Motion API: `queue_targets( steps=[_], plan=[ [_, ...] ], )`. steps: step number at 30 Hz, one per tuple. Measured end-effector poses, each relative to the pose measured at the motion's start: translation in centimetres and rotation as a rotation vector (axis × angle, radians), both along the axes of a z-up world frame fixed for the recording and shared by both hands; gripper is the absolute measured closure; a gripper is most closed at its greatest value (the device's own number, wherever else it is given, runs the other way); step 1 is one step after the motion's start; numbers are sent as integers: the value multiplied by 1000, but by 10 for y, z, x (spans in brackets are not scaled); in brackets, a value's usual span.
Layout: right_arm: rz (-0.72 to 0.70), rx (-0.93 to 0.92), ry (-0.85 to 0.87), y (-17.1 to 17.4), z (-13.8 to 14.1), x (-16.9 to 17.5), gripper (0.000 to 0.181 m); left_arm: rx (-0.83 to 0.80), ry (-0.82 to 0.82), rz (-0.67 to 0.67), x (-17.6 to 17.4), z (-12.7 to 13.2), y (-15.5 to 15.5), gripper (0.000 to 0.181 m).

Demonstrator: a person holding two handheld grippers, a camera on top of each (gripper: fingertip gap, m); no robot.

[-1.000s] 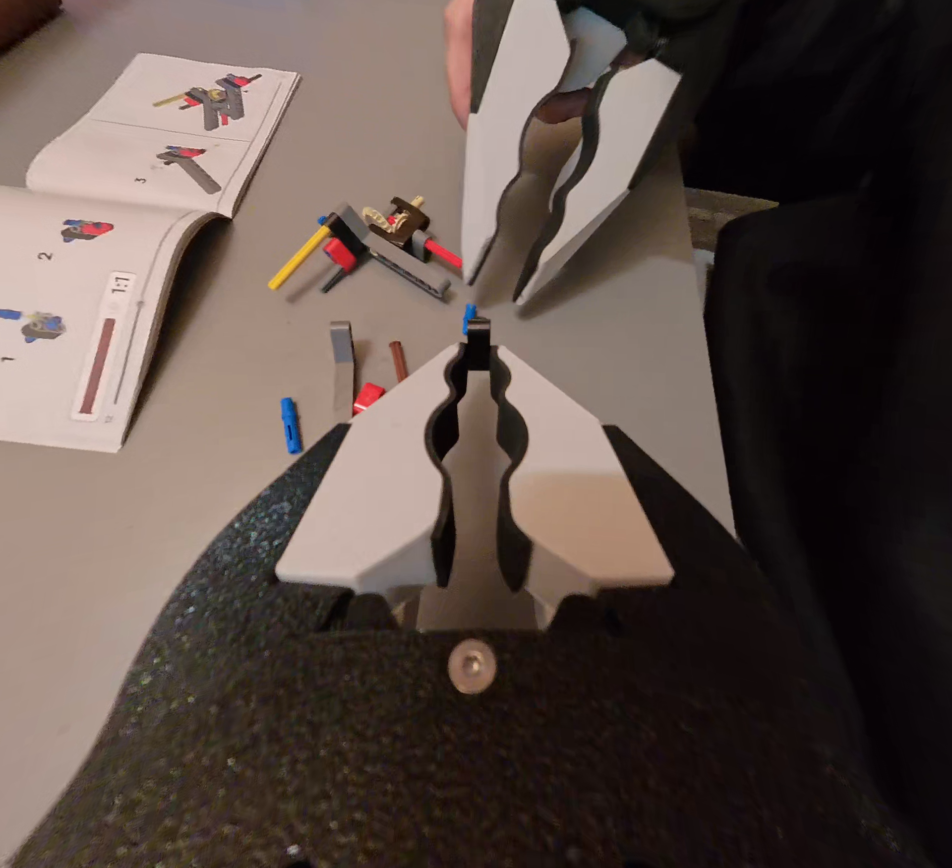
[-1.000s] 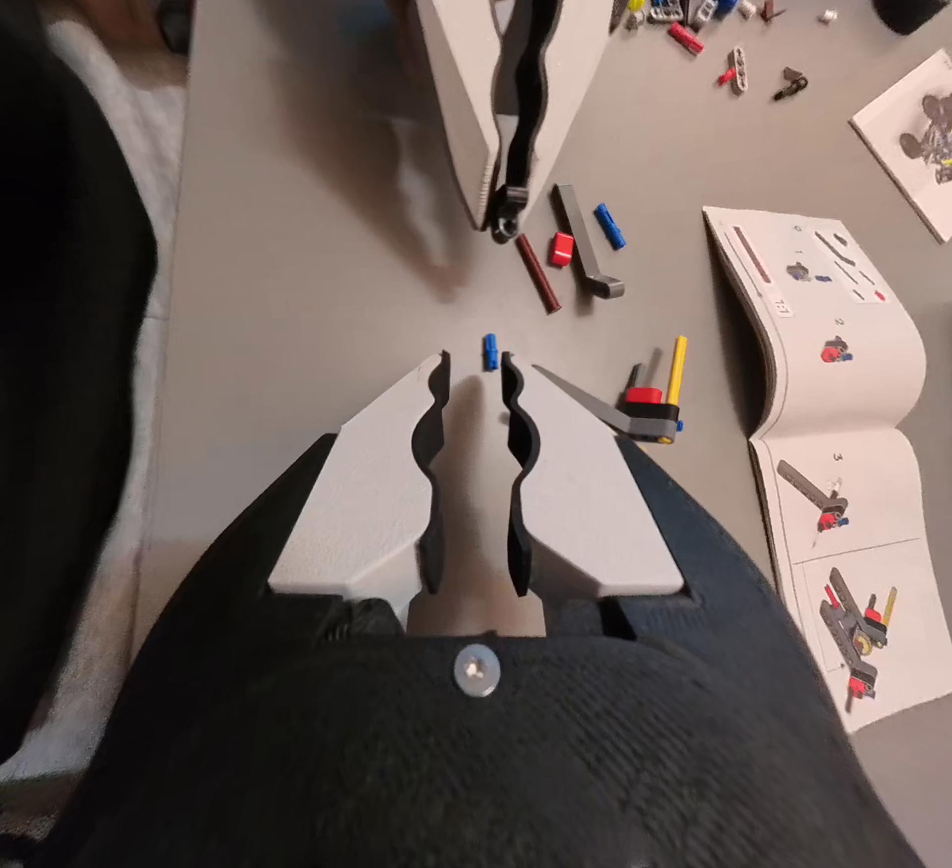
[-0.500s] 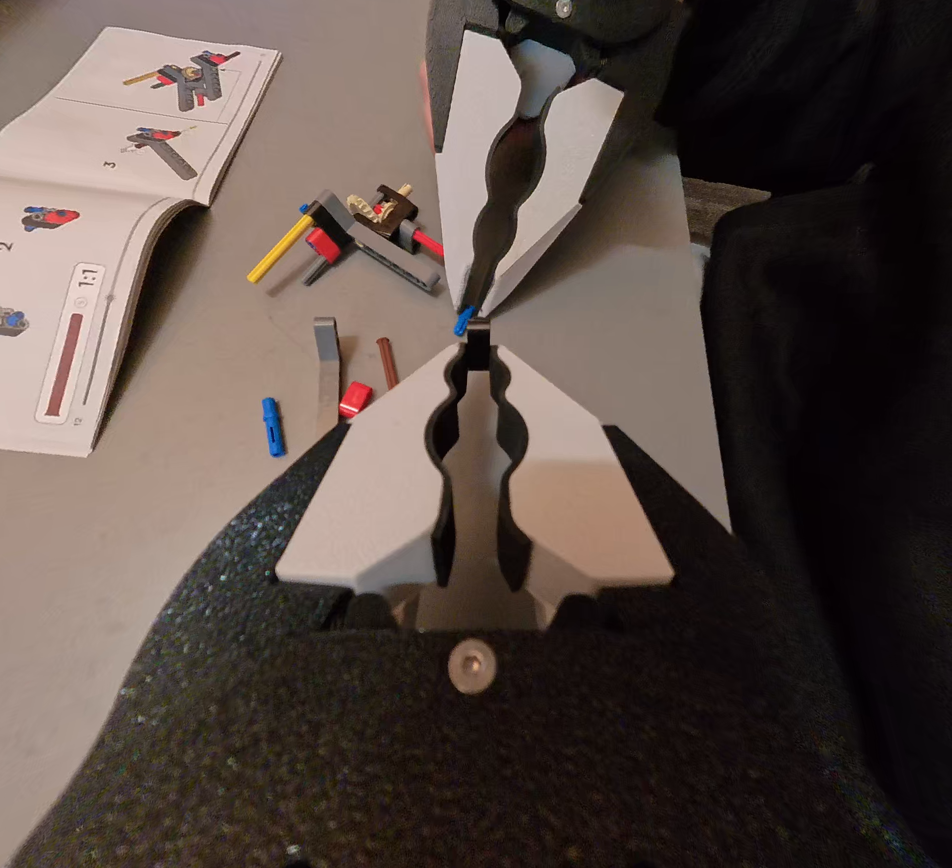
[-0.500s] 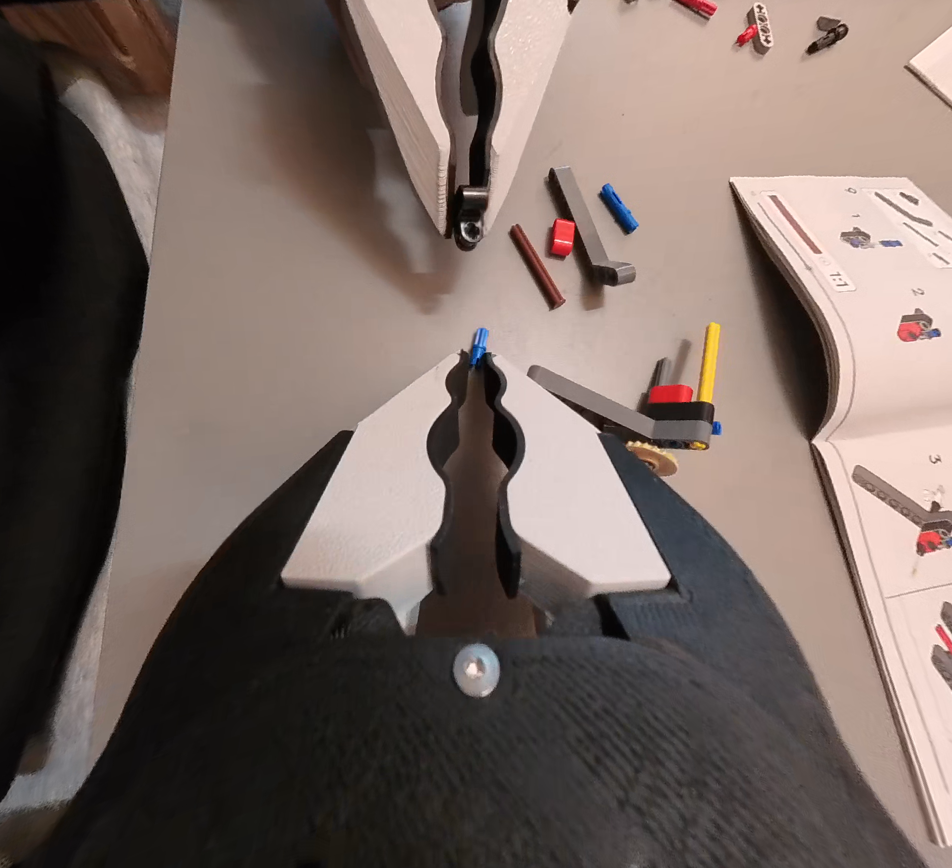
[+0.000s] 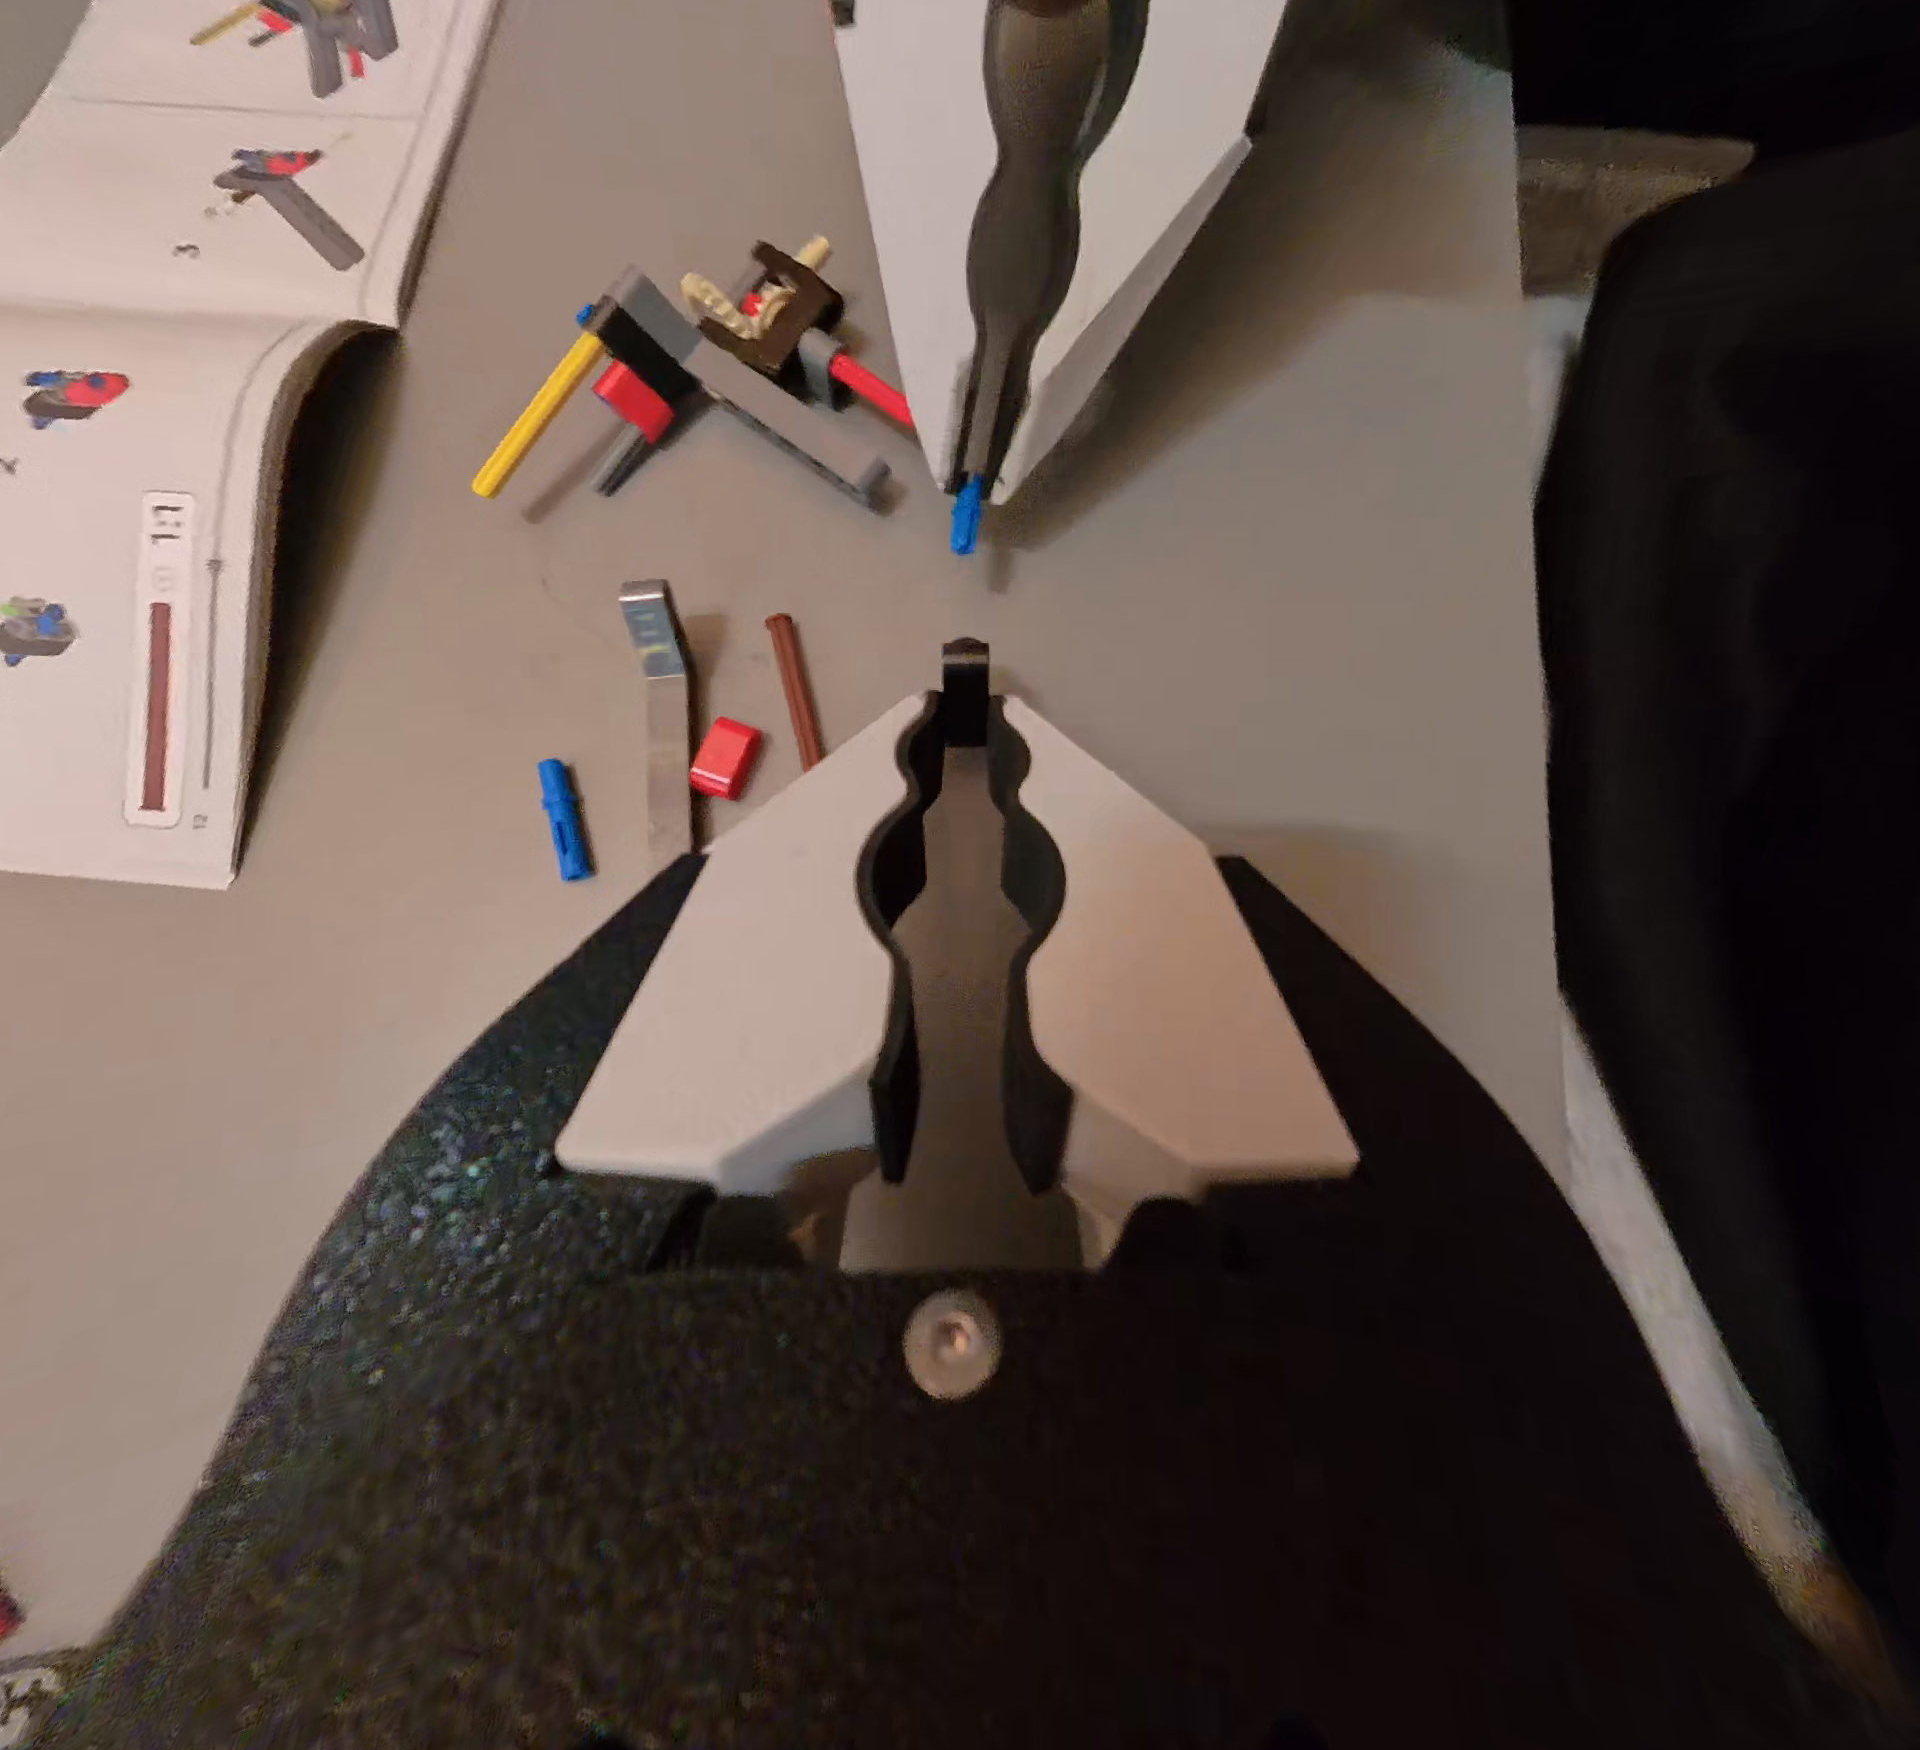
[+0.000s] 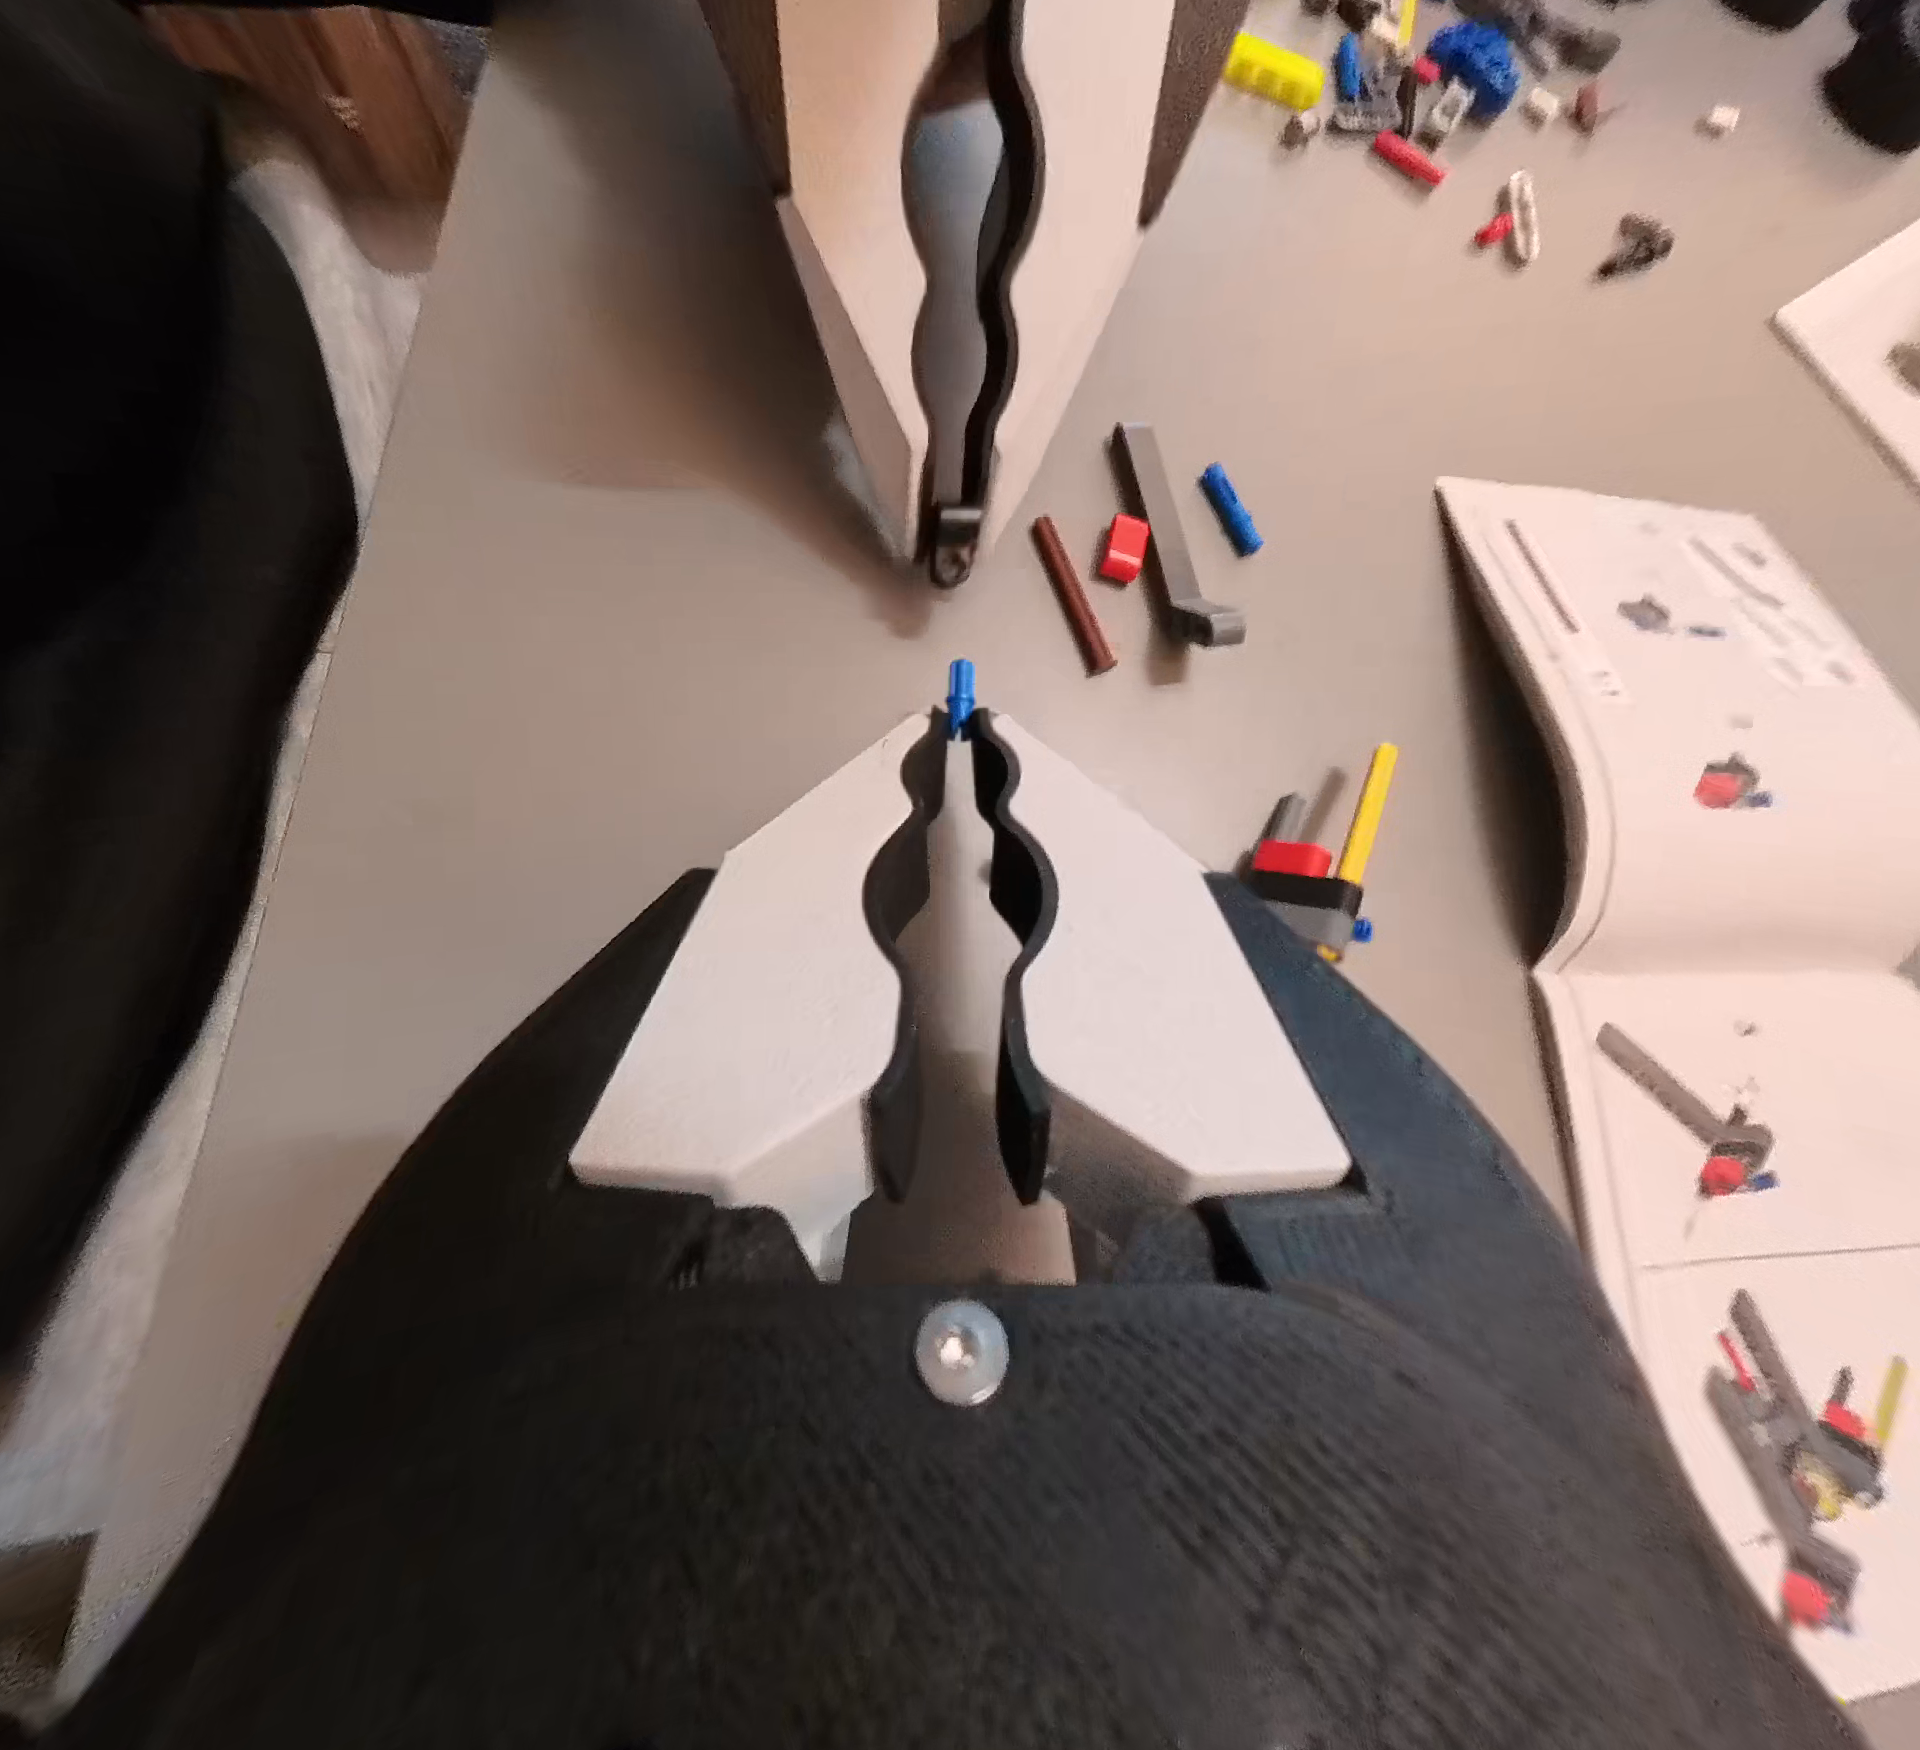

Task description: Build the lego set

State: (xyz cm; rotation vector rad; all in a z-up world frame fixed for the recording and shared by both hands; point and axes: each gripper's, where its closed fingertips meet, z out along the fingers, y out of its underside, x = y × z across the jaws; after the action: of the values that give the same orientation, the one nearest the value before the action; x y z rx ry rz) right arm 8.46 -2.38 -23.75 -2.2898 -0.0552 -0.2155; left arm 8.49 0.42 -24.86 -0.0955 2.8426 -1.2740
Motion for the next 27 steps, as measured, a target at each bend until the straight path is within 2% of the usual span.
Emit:
queue_targets(
  steps=[1, 5, 9, 20, 27],
  plan=[
    [22, 9, -30, 2, 3, -1, 179, 17, -3, -10, -2, -1, -1, 176],
    [65, -22, -188, 8, 12, -1, 179, 47, -25, -20, -5, -2, -4, 176],
    [94, -138, -278, 8, 6, -3, 179, 70, -40, -15, -4, -4, -5, 176],
    [116, -261, -342, 10, -6, -6, 178, 148, -97, -38, -9, -9, -8, 176],
    [166, -344, -442, 10, -5, -9, 178, 144, -12, -8, -12, -9, -8, 176]
  ],
)
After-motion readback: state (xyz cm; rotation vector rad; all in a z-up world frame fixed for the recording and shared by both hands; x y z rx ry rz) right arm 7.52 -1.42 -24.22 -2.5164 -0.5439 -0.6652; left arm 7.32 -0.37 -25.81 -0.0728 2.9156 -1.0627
